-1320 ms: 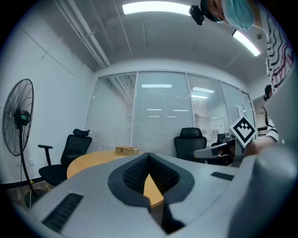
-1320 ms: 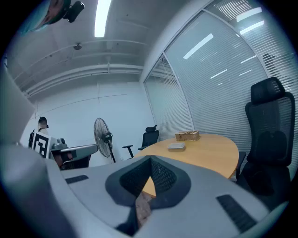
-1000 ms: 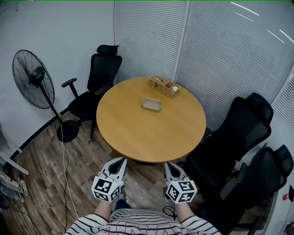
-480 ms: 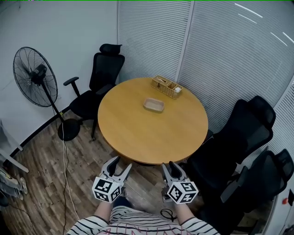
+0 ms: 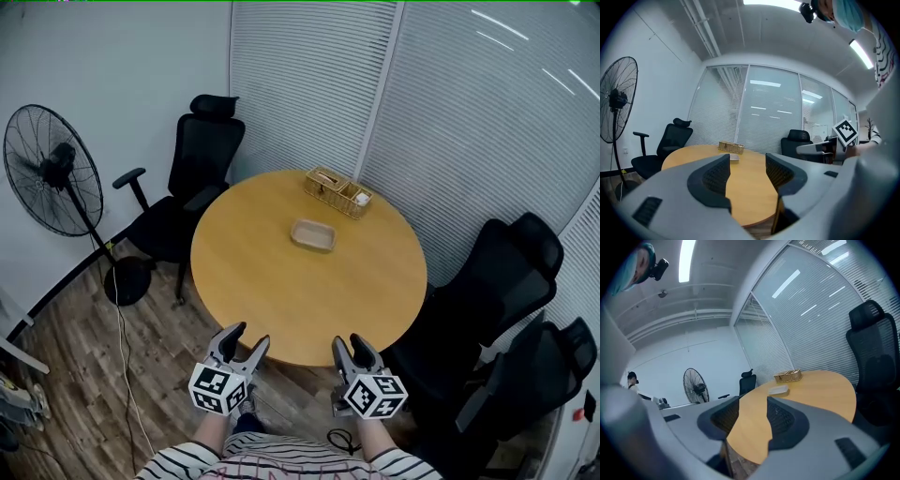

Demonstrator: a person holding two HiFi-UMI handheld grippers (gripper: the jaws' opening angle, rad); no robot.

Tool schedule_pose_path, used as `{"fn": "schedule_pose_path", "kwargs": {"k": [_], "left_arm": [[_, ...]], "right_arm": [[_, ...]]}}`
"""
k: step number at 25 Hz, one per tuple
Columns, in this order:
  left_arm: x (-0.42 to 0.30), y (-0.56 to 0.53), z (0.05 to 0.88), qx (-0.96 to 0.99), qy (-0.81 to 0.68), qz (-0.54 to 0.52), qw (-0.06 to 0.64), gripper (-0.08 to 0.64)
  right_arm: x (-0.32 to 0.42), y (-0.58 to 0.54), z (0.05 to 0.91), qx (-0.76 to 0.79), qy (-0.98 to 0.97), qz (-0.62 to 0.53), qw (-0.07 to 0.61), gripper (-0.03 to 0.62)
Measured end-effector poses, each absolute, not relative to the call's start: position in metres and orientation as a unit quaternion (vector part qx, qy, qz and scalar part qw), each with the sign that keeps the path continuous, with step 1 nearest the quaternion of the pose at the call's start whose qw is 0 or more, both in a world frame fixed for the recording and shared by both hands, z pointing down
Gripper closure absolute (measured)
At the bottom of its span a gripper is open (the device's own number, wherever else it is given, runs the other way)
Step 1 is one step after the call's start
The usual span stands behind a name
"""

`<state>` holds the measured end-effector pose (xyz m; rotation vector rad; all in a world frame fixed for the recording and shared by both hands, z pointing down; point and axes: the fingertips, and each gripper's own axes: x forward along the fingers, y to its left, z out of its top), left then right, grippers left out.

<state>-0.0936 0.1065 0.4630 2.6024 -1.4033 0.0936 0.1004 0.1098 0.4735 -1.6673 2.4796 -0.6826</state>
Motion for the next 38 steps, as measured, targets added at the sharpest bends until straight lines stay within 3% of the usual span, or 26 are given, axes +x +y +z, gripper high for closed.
{"fn": "schedule_pose_path", "kwargs": {"k": [19,38], "left_arm": [[-0.169,-0.081,0.457,0.919,-0.382,0.048,0.082,0.345],[-0.124,-0.2,0.491,0.906,-0.404,0.058,0.114,0.345]], "right_arm": [[0.023,-0.044,0.476,-0.618,0.748,-0.233,0.062,0.414],[0.087,-0.165,0.503,-0.618,0.743,-0.256,0.035,0.414]]}}
